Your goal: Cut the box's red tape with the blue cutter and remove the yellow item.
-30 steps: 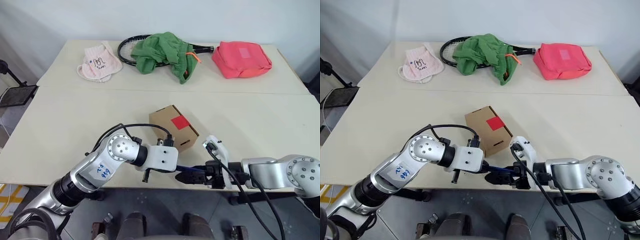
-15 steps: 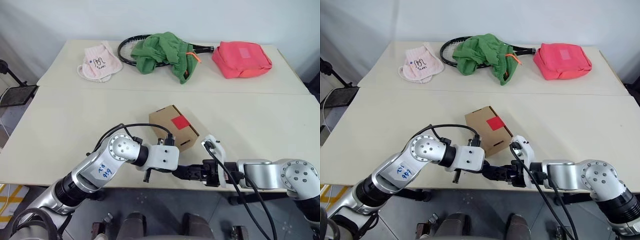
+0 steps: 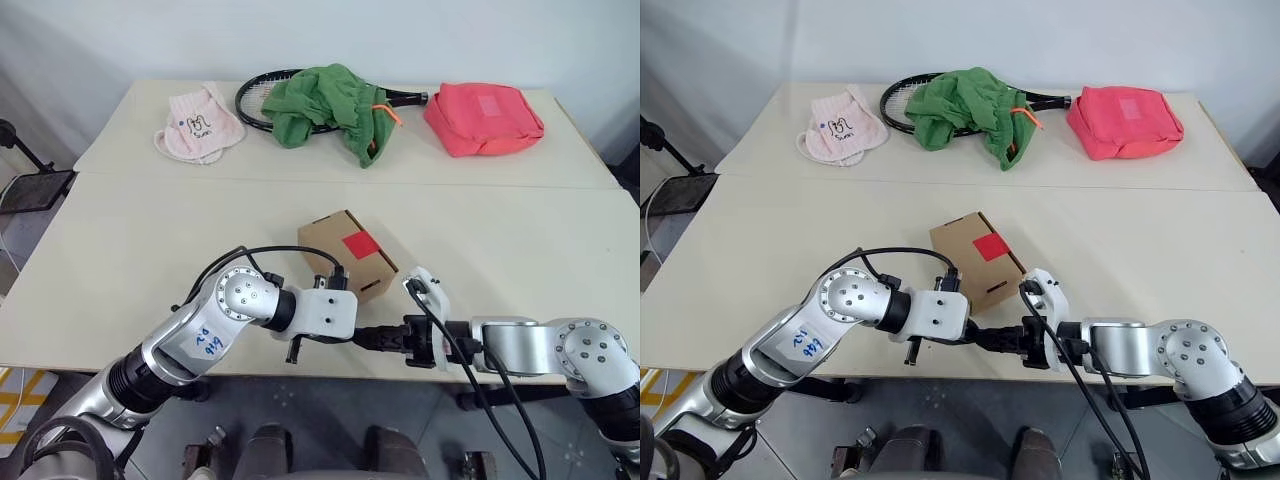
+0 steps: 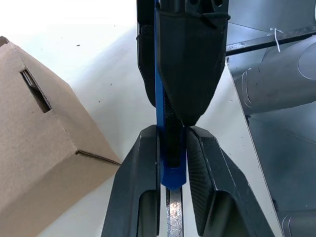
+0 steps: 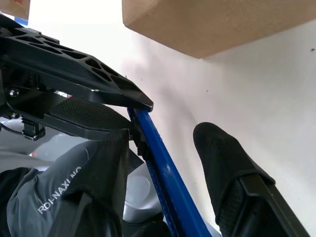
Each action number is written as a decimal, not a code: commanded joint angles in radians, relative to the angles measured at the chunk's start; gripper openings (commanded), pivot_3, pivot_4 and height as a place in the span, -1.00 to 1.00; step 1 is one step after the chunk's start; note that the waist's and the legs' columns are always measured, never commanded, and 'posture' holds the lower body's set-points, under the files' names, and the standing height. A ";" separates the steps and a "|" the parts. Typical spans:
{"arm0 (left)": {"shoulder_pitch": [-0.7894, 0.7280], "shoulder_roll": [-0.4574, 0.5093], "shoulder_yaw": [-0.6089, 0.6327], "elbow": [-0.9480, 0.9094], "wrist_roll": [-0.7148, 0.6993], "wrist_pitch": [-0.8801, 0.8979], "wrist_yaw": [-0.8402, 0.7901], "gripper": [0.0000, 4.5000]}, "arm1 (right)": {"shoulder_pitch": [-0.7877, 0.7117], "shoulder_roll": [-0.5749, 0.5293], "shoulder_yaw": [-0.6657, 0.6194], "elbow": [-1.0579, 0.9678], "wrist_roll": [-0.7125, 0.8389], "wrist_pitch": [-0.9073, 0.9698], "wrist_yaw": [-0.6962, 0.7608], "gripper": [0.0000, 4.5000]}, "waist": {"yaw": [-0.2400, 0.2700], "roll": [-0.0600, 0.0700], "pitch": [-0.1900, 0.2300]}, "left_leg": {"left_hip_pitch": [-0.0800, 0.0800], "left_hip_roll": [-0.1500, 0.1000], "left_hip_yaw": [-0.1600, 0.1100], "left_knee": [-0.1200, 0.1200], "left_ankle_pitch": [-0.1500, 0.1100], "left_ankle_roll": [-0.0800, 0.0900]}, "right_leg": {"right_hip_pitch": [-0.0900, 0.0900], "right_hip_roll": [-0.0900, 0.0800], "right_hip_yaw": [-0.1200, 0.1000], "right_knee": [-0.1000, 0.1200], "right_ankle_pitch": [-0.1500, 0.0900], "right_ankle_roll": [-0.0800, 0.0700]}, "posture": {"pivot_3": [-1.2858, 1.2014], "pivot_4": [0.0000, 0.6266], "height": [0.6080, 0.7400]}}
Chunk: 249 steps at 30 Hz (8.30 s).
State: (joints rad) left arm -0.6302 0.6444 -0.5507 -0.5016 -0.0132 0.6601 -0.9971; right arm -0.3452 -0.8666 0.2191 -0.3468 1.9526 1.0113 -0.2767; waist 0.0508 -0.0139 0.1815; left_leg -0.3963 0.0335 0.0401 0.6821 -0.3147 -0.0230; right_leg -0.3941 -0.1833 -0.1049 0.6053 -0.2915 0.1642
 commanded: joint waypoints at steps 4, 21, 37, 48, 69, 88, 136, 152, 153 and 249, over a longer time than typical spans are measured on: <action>-0.011 -0.021 0.033 -0.027 -0.021 -0.017 -0.002 -0.81 | 0.013 0.016 -0.048 -0.032 0.020 -0.014 0.007 -0.16 | 0.000 0.000 0.000 | 0.000 0.000 0.000 0.000 0.000 0.000 | 0.000 0.000 0.000 0.000 0.000 0.000 | 0.03 -0.52 1.00; 0.084 0.121 0.600 0.133 -0.521 0.028 -0.215 0.70 | 0.295 -0.194 -0.468 -0.223 0.020 -0.024 0.318 -0.16 | 0.006 0.001 0.000 | -0.001 0.000 0.000 0.000 0.000 0.000 | 0.000 0.000 0.000 -0.001 0.000 0.000 | 0.03 -0.52 1.00; -0.042 -0.065 0.481 0.535 -0.391 -0.262 -0.182 -0.80 | 0.519 -0.084 -0.784 -0.546 -0.712 -0.254 0.673 -0.16 | 0.002 -0.001 0.000 | -0.001 -0.001 0.001 0.000 -0.001 0.000 | 0.001 0.000 0.000 -0.004 0.002 0.003 | 0.03 -0.52 1.00; 0.001 0.017 0.481 0.357 -0.280 -0.536 -0.182 -0.62 | 0.291 -0.205 -0.441 -0.330 -0.042 -0.207 0.370 -0.16 | -0.025 -0.002 0.001 | 0.001 0.000 0.000 0.000 -0.001 0.000 | 0.002 0.000 0.000 -0.004 0.002 0.002 | 0.03 -0.52 1.00; 0.067 0.052 0.278 0.065 -0.128 -0.353 -0.039 0.35 | -0.042 0.121 -0.090 -0.111 0.020 -0.142 -0.111 -0.16 | -0.024 -0.002 0.001 | -0.001 0.000 0.001 0.000 -0.001 0.000 | 0.000 0.000 0.000 -0.004 0.003 0.002 | 0.03 -0.52 1.00; 0.070 0.024 0.219 0.089 -0.052 -0.335 -0.036 -0.34 | -0.028 0.193 -0.095 -0.147 0.020 -0.139 -0.165 -0.16 | -0.024 -0.002 0.001 | -0.002 0.000 0.000 0.000 -0.001 0.000 | -0.001 0.000 0.000 -0.004 0.002 0.002 | 0.03 -0.52 1.00; 0.057 0.035 0.213 0.110 -0.045 -0.404 -0.126 -0.82 | -0.190 -0.170 -0.059 0.085 0.020 0.187 0.353 0.98 | -0.019 -0.002 0.002 | -0.006 0.000 0.000 0.002 -0.002 0.001 | -0.001 0.000 -0.002 -0.008 0.004 0.004 | 0.03 -0.52 1.00; 0.050 0.025 0.206 0.092 -0.033 -0.374 -0.118 -0.82 | -0.227 -0.011 -0.011 0.136 0.020 0.170 0.187 0.98 | -0.022 -0.002 0.002 | -0.006 0.000 0.000 0.002 -0.002 0.001 | -0.001 0.000 -0.002 -0.009 0.005 0.004 | 0.03 -0.52 1.00; 0.050 0.025 0.206 0.090 -0.033 -0.372 -0.117 -0.82 | -0.228 -0.006 -0.013 0.139 0.020 0.173 0.182 0.98 | -0.022 -0.002 0.002 | -0.006 0.000 0.000 0.002 -0.002 0.001 | -0.001 0.000 -0.002 -0.009 0.005 0.004 | 0.03 -0.52 1.00; -0.146 -0.294 0.368 0.659 -0.140 -0.160 0.232 -1.00 | -0.750 0.258 -0.320 0.186 -0.899 0.603 0.343 -0.95 | -0.028 -0.002 0.002 | -0.008 -0.001 0.003 0.002 -0.001 0.002 | -0.003 0.000 -0.002 -0.010 0.010 0.007 | 0.03 -0.52 1.00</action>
State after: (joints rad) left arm -0.7819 0.3534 -0.1734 0.1724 -0.1588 0.4917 -0.7628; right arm -1.0663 -0.6070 -0.0527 -0.1179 1.0434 1.6091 0.0502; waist 0.0231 -0.0154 0.1835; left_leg -0.4046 0.0326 0.0428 0.6840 -0.3161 -0.0211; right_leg -0.3971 -0.1836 -0.1071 0.5954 -0.2817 0.1715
